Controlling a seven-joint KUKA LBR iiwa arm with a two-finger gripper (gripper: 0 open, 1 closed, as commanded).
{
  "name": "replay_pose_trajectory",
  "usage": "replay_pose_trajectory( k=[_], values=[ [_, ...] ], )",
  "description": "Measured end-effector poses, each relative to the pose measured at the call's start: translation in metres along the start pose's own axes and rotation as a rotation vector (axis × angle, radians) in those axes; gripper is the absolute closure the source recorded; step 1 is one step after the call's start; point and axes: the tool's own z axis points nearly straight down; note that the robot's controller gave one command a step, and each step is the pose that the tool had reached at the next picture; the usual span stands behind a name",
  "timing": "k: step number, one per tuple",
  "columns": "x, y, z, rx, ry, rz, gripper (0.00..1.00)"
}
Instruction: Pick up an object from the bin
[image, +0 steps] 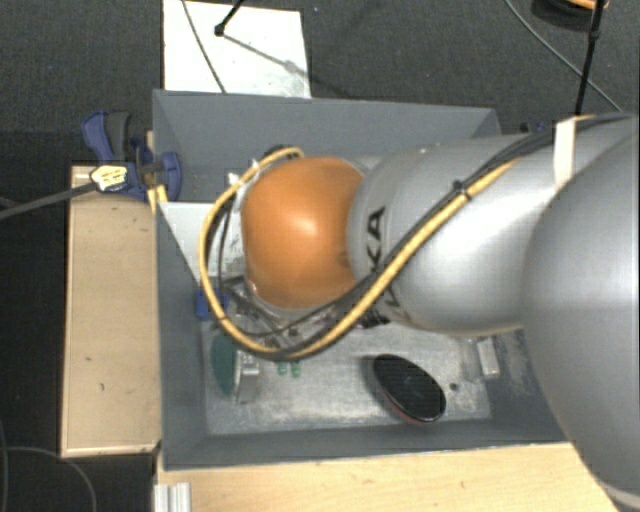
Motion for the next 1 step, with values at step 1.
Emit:
replay_pose_trajectory(
  k=[1],
  values=[
    [-0.0192, -0.016, -0.0457, 0.0, -0.007, -0.439, 0.0]
  ],
)
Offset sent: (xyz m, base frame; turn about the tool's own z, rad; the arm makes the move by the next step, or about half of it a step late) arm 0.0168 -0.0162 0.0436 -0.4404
